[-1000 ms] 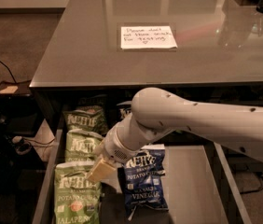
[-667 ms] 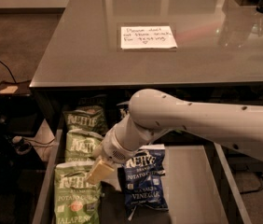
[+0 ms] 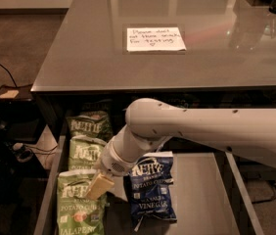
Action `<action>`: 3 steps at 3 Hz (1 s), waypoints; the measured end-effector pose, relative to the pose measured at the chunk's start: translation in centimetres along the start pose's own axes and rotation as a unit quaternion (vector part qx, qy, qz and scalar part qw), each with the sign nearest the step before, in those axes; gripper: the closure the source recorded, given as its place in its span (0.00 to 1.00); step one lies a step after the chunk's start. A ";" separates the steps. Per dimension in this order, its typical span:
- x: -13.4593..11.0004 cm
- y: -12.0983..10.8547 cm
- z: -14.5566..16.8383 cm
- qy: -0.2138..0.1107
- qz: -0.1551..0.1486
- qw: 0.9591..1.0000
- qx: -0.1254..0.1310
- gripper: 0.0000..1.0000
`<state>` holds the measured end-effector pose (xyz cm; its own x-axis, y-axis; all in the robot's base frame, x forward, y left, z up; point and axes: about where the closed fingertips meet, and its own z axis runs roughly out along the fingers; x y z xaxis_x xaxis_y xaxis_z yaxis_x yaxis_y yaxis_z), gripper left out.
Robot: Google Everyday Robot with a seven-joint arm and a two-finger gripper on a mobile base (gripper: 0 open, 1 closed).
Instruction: Pick green jalapeno chip bag from top drawer and place on counter
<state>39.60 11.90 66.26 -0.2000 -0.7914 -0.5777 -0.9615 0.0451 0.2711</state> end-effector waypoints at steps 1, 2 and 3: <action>0.2 0.6 1.2 0.004 0.002 1.000 -0.019 0.41; 0.7 0.9 2.3 0.006 0.010 0.999 -0.038 0.60; 0.1 1.0 1.6 0.000 0.005 0.999 -0.037 0.83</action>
Offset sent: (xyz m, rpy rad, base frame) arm -0.0202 0.0113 -0.0318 0.0028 0.1237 0.0387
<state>38.33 12.83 65.27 -0.2104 -0.7910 -0.5745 -0.9427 0.0085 0.3336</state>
